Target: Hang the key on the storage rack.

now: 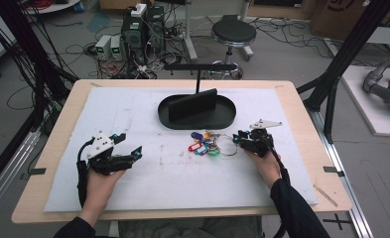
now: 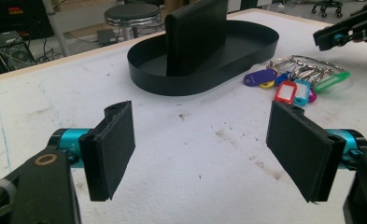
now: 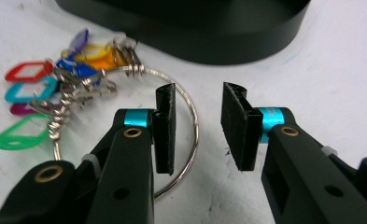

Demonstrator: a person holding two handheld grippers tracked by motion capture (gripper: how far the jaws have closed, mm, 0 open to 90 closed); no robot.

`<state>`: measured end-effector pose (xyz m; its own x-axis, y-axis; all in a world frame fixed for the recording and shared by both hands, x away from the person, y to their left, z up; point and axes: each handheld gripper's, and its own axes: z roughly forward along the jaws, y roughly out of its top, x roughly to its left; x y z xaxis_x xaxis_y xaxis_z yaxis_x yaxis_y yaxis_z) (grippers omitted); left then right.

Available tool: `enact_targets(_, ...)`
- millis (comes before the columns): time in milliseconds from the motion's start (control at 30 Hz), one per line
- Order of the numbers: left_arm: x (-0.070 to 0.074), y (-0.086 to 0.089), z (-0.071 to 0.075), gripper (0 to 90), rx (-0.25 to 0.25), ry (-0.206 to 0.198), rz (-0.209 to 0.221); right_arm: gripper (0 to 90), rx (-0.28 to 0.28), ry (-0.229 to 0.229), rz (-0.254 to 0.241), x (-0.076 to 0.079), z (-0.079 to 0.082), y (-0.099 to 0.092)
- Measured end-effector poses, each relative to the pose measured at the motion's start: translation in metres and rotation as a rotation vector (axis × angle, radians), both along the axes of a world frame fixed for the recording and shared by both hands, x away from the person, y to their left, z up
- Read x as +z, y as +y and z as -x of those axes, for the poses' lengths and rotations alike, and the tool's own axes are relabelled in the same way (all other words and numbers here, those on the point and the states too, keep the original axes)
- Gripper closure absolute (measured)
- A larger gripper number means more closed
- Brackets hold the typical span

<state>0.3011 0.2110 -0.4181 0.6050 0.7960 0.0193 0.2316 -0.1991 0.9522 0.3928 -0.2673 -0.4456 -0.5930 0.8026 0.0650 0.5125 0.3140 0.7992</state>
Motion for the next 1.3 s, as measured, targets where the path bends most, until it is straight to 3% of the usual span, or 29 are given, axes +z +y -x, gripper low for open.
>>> enact_targets(100,-0.001,0.001,0.001,23.7,0.003,0.002,0.003,66.9,0.008,0.039,0.027,-0.005,-0.005,0.004)
enact_targets(200,-0.001,0.002,0.002,23.7,0.008,0.003,0.002,70.0,0.026,0.042,0.058,-0.005,-0.007,0.008)
enact_targets(233,-0.002,0.002,0.002,23.7,0.006,0.004,0.001,71.7,0.035,0.066,0.096,-0.006,-0.009,0.012)
enact_targets(333,-0.002,0.003,0.003,23.7,0.008,0.006,-0.002,74.6,0.032,0.053,0.118,-0.006,-0.009,0.014)
enact_targets(433,-0.002,0.003,0.004,23.7,0.011,0.006,-0.004,86.0,0.023,0.049,0.123,-0.006,-0.009,0.013)
enact_targets(633,-0.003,0.003,0.005,23.7,0.011,0.008,-0.007,87.7,0.021,0.058,0.105,-0.005,-0.010,0.012)
enact_targets(833,-0.003,0.005,0.005,23.7,0.016,0.007,-0.005,87.7,0.014,0.014,0.039,0.004,-0.006,0.005)
enact_targets(1067,-0.002,0.005,0.006,23.7,0.014,0.001,-0.005,87.6,0.000,-0.048,-0.080,0.018,0.002,-0.006)
enact_targets(1300,-0.002,0.004,0.006,23.7,0.014,0.001,-0.007,87.6,0.004,-0.056,-0.120,0.023,0.006,-0.006)
